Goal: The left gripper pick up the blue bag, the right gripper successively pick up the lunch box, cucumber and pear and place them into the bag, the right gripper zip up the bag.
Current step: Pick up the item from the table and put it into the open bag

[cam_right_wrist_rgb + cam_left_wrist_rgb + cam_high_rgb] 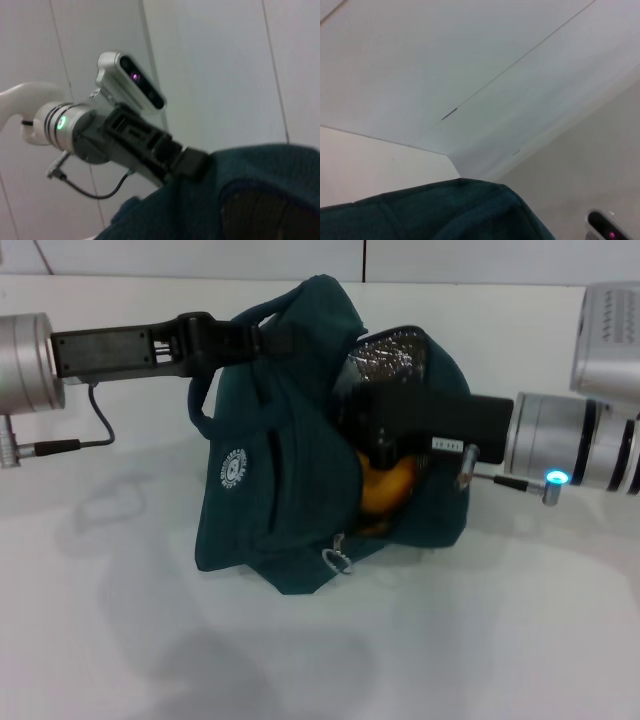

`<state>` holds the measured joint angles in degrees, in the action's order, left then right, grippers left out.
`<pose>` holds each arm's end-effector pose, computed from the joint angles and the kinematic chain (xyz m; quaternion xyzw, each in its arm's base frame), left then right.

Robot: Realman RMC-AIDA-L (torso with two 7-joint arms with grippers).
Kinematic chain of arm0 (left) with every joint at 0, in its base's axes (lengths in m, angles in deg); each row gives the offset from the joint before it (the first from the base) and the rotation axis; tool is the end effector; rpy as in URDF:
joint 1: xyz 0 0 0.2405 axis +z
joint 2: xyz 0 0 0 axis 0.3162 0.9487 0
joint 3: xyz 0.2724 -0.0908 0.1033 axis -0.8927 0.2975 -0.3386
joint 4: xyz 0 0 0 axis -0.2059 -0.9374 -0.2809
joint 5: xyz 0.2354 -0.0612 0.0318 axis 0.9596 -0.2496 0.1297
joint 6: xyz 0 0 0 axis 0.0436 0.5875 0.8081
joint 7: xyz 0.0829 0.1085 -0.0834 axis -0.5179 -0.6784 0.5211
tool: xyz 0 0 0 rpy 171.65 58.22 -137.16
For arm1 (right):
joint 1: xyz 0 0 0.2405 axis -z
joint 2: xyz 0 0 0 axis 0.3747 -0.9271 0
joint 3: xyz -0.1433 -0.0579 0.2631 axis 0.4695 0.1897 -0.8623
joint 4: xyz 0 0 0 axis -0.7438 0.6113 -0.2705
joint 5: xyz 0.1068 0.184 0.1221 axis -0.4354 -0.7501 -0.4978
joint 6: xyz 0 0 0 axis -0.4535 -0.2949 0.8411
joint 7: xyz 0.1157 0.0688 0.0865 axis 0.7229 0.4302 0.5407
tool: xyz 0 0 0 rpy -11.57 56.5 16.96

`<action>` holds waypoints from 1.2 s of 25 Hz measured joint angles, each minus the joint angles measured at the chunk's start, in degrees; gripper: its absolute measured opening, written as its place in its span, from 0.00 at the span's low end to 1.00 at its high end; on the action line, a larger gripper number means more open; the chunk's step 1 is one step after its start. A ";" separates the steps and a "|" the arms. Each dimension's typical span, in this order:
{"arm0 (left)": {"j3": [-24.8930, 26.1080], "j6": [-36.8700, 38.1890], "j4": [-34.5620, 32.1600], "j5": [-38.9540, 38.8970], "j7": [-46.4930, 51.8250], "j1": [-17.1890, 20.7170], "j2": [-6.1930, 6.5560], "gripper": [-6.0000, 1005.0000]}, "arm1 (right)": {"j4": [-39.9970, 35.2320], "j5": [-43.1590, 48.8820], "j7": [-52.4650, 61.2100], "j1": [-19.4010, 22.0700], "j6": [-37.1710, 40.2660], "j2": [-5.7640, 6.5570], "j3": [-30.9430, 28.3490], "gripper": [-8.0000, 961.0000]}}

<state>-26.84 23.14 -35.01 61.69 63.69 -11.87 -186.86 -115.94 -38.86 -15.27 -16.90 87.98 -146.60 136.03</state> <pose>-0.2566 0.3986 0.0247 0.8084 0.4766 0.3450 0.0192 0.1803 0.4203 -0.1363 -0.9316 0.1214 0.3272 0.1017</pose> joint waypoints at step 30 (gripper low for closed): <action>0.35 -0.05 0.26 0.10 -0.14 0.11 0.56 0.06 | 3.48 0.08 -10.76 18.57 17.63 2.34 -17.15 0.76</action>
<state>-26.48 23.10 -34.75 61.79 63.55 -11.77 -186.30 -112.46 -38.78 -26.02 1.67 105.61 -144.26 118.88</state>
